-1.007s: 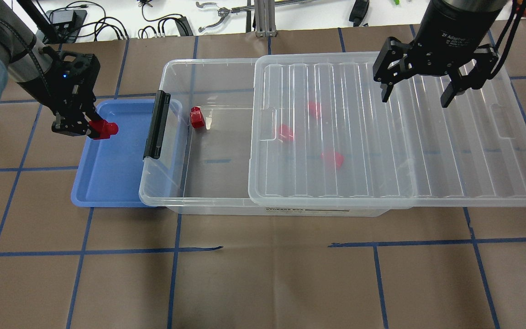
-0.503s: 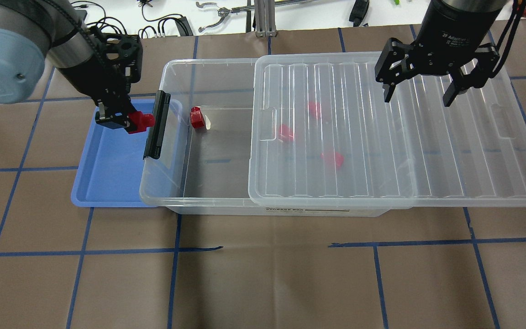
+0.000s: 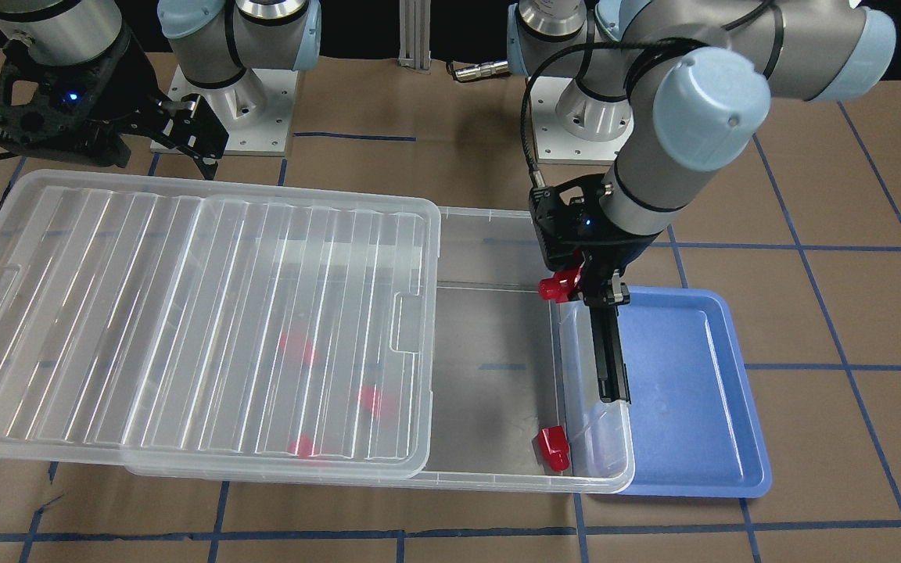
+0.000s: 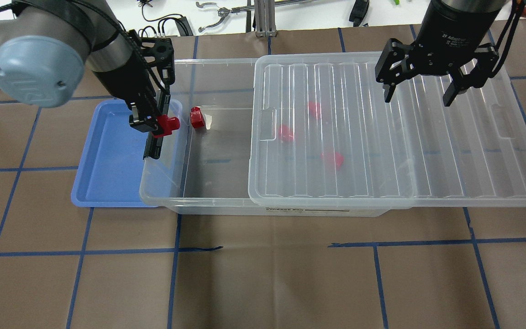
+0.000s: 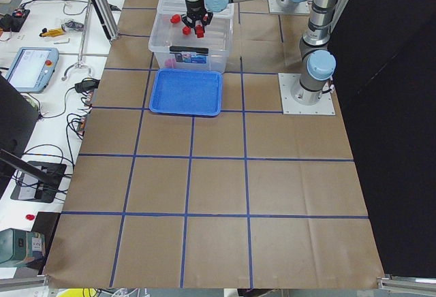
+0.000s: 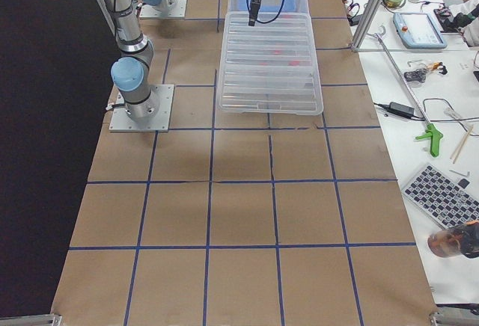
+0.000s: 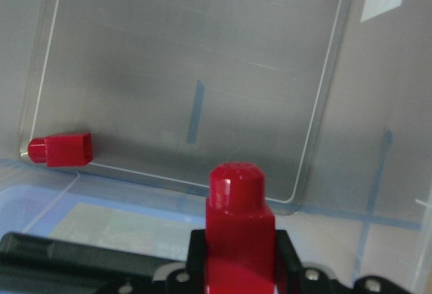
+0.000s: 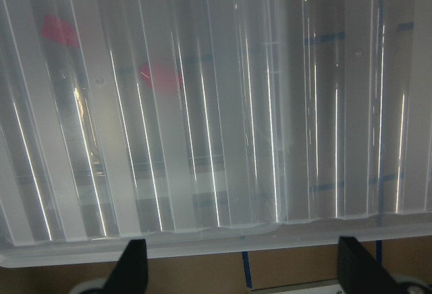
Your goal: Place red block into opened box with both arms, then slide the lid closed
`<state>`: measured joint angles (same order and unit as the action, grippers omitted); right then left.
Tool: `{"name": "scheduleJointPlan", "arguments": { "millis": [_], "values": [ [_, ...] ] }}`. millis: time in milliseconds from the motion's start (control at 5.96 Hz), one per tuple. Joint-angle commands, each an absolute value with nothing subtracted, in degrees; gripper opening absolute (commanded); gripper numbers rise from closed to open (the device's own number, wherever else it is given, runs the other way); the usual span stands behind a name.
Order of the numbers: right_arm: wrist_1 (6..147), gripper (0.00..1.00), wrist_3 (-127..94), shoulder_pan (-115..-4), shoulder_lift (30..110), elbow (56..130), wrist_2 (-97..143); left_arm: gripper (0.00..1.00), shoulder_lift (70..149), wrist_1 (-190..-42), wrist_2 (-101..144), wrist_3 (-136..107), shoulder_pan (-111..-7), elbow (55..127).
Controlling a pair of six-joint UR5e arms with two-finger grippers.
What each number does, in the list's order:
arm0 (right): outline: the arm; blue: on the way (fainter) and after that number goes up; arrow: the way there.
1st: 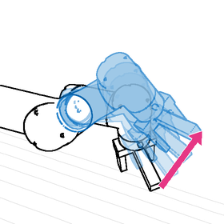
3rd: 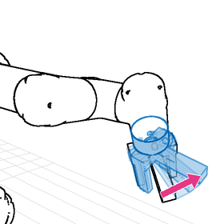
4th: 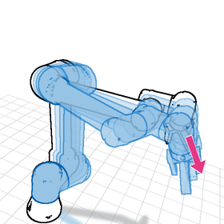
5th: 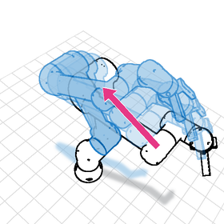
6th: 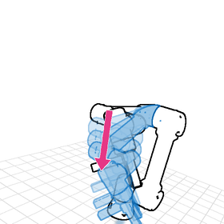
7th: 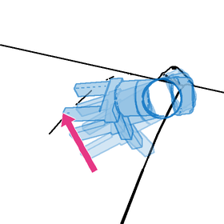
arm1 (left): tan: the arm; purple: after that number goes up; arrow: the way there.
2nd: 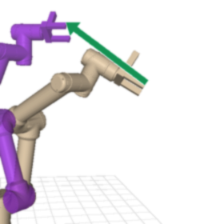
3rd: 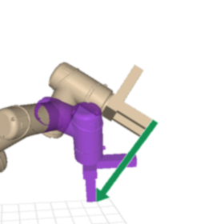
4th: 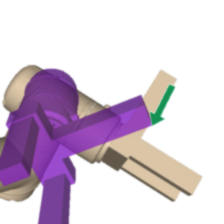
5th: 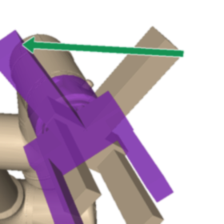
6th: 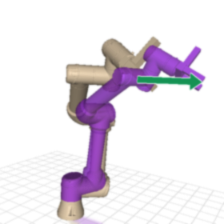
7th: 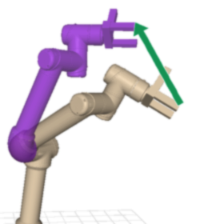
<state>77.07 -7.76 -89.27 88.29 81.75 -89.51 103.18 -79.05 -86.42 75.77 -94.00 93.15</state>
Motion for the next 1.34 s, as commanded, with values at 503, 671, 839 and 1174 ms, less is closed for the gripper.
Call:
{"name": "scheduleJointPlan", "arguments": {
  "millis": [503, 671, 839, 1174],
  "values": [
    [77.52, 1.00, -8.09, -89.30, 87.98, 81.74, -89.74, 0.05, 108.19, -60.92, -88.14, 77.07, -96.33, 103.18],
    [77.69, 1.00, -8.26, -89.30, 87.98, 81.74, -89.91, 0.05, 109.41, -59.43, -89.02, 76.99, -96.33, 104.40],
    [77.87, 1.00, -8.35, -89.30, 87.98, 81.74, -89.91, 0.06, 111.08, -57.15, -89.12, 77.08, -96.33, 105.28],
    [77.70, 1.00, -8.35, -89.30, 88.07, 81.83, -89.91, 0.19, 114.59, -53.55, -89.12, 76.99, -97.03, 105.38]
  ]
}}
